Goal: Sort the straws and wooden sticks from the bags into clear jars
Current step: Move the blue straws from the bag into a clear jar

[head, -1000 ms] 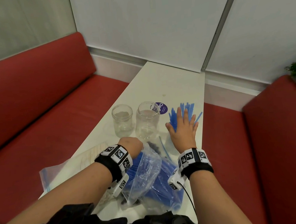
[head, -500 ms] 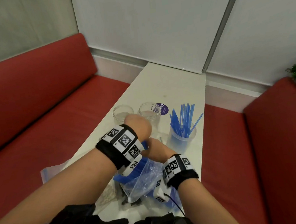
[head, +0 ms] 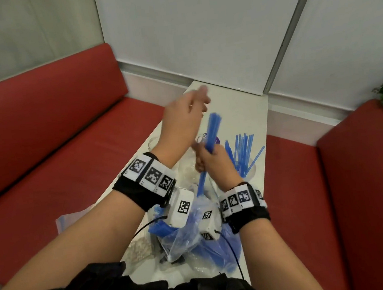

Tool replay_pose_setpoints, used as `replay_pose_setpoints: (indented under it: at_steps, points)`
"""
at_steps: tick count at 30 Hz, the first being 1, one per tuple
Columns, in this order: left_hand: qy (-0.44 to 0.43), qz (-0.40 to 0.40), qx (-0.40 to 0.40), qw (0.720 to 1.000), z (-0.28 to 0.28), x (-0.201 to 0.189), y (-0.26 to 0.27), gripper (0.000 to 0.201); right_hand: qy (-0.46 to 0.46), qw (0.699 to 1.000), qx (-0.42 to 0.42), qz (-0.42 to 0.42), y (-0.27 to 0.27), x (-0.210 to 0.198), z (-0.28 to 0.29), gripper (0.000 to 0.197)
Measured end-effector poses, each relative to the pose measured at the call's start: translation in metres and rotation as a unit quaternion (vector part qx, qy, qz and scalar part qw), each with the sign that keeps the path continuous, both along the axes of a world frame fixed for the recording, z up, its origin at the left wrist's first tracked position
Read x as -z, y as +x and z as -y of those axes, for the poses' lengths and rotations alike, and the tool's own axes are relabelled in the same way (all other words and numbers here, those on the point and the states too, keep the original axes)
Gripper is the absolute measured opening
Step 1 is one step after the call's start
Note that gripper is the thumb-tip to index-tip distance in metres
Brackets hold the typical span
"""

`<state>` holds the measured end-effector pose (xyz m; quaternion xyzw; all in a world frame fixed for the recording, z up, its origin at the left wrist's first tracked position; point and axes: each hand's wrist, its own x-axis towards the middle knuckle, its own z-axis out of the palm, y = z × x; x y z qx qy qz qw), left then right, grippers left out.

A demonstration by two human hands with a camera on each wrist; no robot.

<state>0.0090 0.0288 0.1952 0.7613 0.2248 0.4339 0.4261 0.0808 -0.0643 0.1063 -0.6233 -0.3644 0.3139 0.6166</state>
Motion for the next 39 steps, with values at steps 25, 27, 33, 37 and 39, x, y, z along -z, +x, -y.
replay_pose_setpoints:
  at_steps: [25, 27, 33, 37, 39]
  points:
    - [-0.515, -0.148, 0.146, 0.831, -0.014, 0.109, 0.001, 0.033, -0.048, 0.997, 0.015, 0.059, 0.072, -0.095, 0.068, 0.008]
    - [-0.464, -0.186, 0.111, 0.859, -0.016, 0.118, -0.001, 0.038, -0.012, 0.991, 0.116, 0.069, 0.085, -0.095, 0.071, 0.007]
    - [-0.049, -0.475, 0.09, 0.874, -0.025, 0.139, -0.019, 0.022, -0.163, 0.925, 0.3, 0.17, 0.125, -0.051, 0.071, 0.009]
    - [0.093, -0.573, 0.188, 0.792, -0.013, 0.156, -0.019, 0.021, -0.229, 0.912, 0.315, 0.128, 0.119, -0.004, 0.056, 0.018]
    - [0.144, -0.6, 0.231, 0.753, -0.005, 0.169, -0.021, 0.022, -0.251, 0.917, 0.29, 0.108, 0.112, 0.013, 0.052, 0.02]
